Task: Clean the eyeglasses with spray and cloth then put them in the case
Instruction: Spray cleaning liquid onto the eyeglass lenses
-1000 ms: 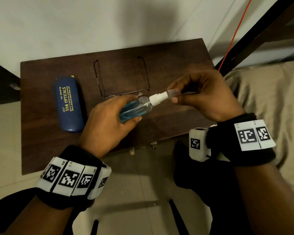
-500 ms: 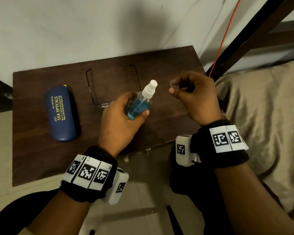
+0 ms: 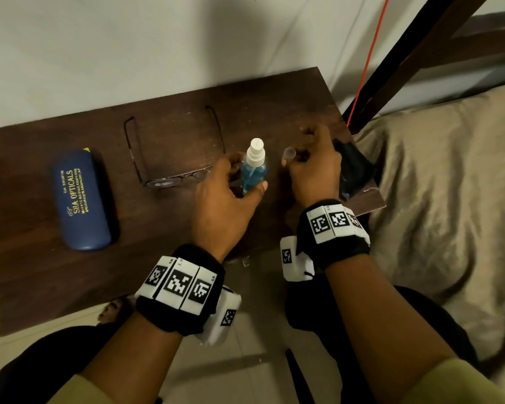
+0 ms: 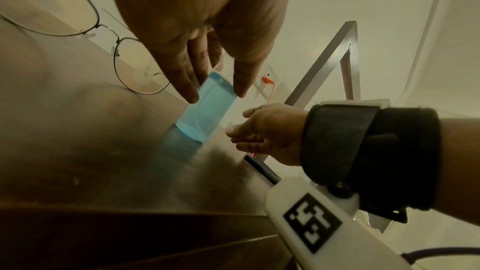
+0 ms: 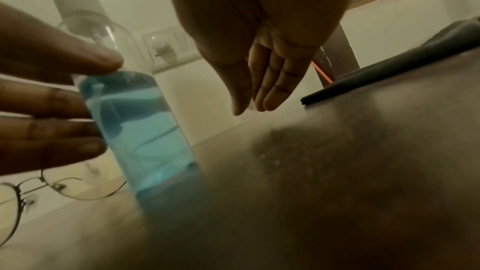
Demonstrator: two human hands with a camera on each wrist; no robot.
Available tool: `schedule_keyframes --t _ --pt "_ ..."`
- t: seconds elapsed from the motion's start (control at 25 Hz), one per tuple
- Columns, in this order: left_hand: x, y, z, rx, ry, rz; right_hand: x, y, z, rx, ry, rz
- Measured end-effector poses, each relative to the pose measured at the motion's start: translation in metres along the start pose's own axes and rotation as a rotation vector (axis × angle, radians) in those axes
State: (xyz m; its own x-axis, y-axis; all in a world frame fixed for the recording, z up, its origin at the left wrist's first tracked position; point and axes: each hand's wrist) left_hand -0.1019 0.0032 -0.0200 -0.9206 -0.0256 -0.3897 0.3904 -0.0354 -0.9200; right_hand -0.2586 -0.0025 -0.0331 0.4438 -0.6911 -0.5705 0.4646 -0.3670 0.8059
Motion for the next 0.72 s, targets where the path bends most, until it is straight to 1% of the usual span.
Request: schedule_keyframes --t 0.16,0.48,0.6,0.72 --pt "0.001 -0.002 -0.001 -0.010 0.019 0.014 0.004 -0.001 -0.003 -0.030 0.039 -0.050" --pt "-0.001 -0.001 -0.001 -0.026 0.041 -0.001 0.001 0.003 -0.003 0.006 0.075 -0.107" --pt "-0.009 0.002 0.001 -0.004 0.056 -0.001 -0.009 0.009 -0.002 -0.017 0.050 -0.146" --pt "-0.030 0.002 0.004 0.071 -0.013 0.084 -0.026 0.023 -0.012 -0.088 -0.011 -0.120"
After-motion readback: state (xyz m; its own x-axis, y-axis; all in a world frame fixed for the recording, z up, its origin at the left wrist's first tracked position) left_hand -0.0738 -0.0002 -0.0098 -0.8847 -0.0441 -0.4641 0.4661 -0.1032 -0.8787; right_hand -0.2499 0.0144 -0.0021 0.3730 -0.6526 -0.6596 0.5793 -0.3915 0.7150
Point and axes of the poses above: each hand's wrist, its own z-axis towards the middle knuckle, its own x-axis out of the palm, y = z × x, and after that the axes turned 14 degrees about -y, right-handed
